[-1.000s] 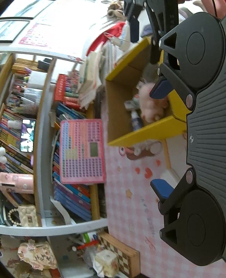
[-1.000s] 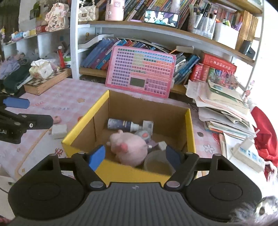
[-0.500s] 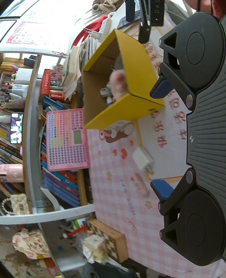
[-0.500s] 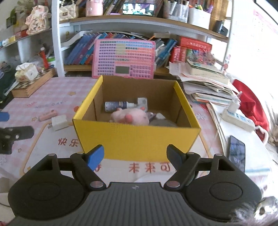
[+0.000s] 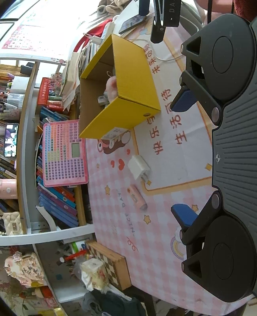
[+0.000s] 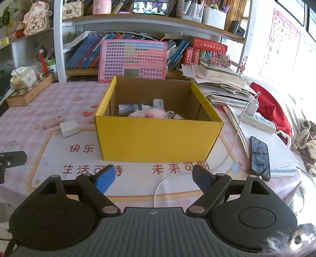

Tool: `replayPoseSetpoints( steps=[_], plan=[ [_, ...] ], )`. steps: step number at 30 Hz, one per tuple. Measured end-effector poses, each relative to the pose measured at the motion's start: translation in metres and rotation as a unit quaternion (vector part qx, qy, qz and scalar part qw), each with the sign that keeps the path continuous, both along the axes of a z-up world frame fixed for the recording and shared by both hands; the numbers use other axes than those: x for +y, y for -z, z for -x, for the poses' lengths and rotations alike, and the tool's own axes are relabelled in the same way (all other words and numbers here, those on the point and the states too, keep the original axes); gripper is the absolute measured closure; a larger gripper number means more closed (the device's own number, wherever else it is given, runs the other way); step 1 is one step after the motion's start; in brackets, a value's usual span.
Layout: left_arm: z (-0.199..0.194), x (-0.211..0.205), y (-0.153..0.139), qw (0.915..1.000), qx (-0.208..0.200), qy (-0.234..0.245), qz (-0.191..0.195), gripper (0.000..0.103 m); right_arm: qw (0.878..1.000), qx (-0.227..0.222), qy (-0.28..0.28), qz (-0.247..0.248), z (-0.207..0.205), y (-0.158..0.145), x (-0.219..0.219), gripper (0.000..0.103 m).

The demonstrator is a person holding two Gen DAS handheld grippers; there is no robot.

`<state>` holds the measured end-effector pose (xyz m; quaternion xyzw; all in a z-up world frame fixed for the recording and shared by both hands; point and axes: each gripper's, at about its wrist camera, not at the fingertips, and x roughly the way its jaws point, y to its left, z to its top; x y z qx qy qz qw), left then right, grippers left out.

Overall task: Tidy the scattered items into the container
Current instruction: 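Withdraw both tools up and away from the yellow box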

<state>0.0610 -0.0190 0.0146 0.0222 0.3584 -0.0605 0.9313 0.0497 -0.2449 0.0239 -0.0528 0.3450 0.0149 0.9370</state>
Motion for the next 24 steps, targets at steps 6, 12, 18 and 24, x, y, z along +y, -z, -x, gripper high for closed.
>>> replayPoseSetpoints(
  steps=[6,12,18,24],
  plan=[
    [0.015,0.012,0.002,1.0000,0.003,0.005,0.001,0.002,1.000,0.016,0.002,-0.002,0.015,0.005,0.014,0.018],
    [0.028,0.024,0.008,0.9999,0.011,0.008,0.004,0.002,0.999,0.035,-0.014,-0.012,0.028,0.012,0.031,0.018],
    [0.039,0.041,0.011,0.9998,0.018,-0.004,0.007,0.002,0.998,0.056,-0.024,-0.027,0.033,0.018,0.048,0.018],
    [0.045,0.055,0.015,0.9996,0.025,-0.007,0.008,0.002,0.997,0.060,-0.043,-0.024,0.036,0.020,0.067,0.018]
  ],
)
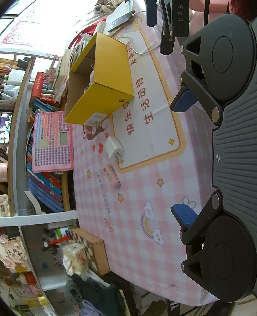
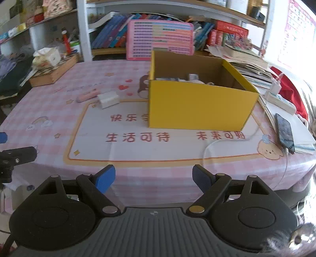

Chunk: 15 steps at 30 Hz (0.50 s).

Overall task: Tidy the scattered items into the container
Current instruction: 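Withdraw both tools up and away from the yellow box, then move both tools toward the pink lipstick item and white charger plug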

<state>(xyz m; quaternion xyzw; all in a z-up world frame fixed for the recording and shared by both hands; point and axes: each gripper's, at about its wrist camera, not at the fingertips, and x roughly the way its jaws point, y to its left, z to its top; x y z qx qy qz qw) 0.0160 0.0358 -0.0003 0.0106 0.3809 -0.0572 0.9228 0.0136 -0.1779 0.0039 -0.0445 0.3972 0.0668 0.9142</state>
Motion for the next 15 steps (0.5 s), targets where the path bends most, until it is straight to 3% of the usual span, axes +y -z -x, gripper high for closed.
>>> replayPoseSetpoints(
  steps=[15],
  plan=[
    [0.003,0.030,0.005,0.9999,0.004,-0.016,0.001,0.002,0.999,-0.004,-0.041,0.012,-0.002,-0.001,0.040,0.018]
  ],
)
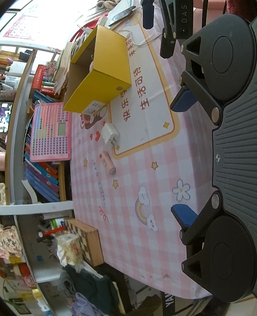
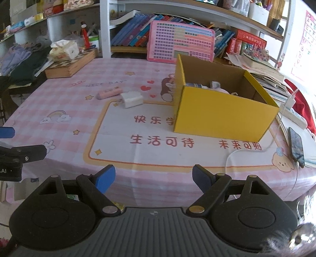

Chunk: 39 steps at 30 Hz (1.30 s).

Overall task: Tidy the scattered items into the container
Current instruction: 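Move both tools toward the pink lipstick item and white charger plug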

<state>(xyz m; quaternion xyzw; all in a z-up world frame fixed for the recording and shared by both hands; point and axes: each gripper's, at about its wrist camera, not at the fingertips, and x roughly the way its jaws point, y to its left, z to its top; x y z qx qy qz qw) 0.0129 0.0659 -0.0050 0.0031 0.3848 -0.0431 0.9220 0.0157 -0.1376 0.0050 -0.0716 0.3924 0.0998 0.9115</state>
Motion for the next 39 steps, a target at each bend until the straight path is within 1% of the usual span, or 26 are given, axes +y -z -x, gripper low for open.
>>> replayPoseSetpoints(
  steps=[4,11,18,22,26,29,34,36,39],
  plan=[
    [-0.001,0.006,0.002,1.0000,0.006,-0.004,0.002,0.002,1.000,0.006,-0.021,0.006,-0.003,0.002,0.014,0.018],
    [-0.006,0.011,0.003,0.9999,0.006,-0.005,0.006,0.002,0.998,0.000,-0.057,0.018,-0.010,0.001,0.031,0.018],
    [-0.023,0.016,0.007,0.9998,0.011,-0.013,0.010,0.002,0.997,-0.005,-0.077,0.020,-0.027,0.003,0.039,0.018],
    [-0.037,0.019,0.008,0.9998,0.011,-0.018,-0.004,0.002,0.996,-0.006,-0.088,0.021,-0.044,0.005,0.043,0.019],
    [-0.055,0.023,0.007,0.9996,0.001,-0.025,-0.015,0.002,0.994,-0.017,-0.102,0.024,-0.064,0.004,0.049,0.019],
    [-0.067,0.028,0.006,0.9992,-0.017,-0.030,-0.017,0.002,0.993,-0.022,-0.112,0.027,-0.081,0.005,0.055,0.019],
    [-0.091,0.035,0.005,0.9985,-0.049,-0.024,-0.012,0.002,0.992,-0.023,-0.124,0.029,-0.108,0.009,0.064,0.019],
    [-0.104,0.037,0.008,0.9985,-0.048,-0.020,-0.017,0.002,0.991,-0.021,-0.126,0.027,-0.119,0.012,0.067,0.019],
    [-0.122,0.037,0.015,0.9986,-0.034,-0.018,-0.036,0.002,0.991,-0.018,-0.130,0.028,-0.134,0.016,0.071,0.019]
  ],
)
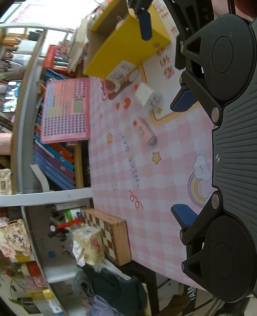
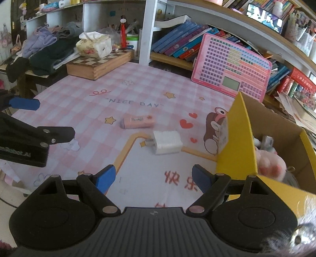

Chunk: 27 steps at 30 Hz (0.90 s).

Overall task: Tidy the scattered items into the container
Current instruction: 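Move both tools toward the pink lipstick item and white charger plug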

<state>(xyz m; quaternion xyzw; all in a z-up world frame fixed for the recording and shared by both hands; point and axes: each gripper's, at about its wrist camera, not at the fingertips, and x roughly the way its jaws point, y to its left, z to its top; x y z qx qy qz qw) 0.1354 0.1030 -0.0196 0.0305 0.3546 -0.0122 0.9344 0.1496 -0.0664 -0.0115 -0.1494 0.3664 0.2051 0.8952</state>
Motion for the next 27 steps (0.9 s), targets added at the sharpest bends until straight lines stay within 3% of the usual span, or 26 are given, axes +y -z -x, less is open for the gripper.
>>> replayPoseSetpoints(
  steps=[8,17,19,22,24,27],
  plan=[
    [-0.056,-0.007,0.020,0.9913,0.079,0.088,-0.058,0.002,1.000,0.022,0.006,0.003,-0.038,0.018,0.007,0.019],
    [-0.121,-0.011,0.026,0.9876,0.083,0.132,-0.014,0.005,1.000,0.028,0.013,0.003,-0.066,0.033,0.013,0.021],
    [-0.133,-0.016,0.030,0.9856,0.088,0.144,-0.007,0.014,1.000,0.026,0.013,0.008,-0.070,0.036,0.016,0.023],
    [-0.147,-0.024,0.038,0.9816,0.101,0.162,-0.007,0.032,0.999,0.026,0.017,0.015,-0.078,0.042,0.019,0.036],
    [-0.154,-0.028,0.044,0.9788,0.109,0.173,-0.009,0.046,0.999,0.032,0.021,0.015,-0.084,0.046,0.020,0.036],
    [-0.164,-0.034,0.053,0.9748,0.122,0.187,-0.012,0.056,0.999,0.037,0.029,0.013,-0.091,0.050,0.021,0.036]
  ],
)
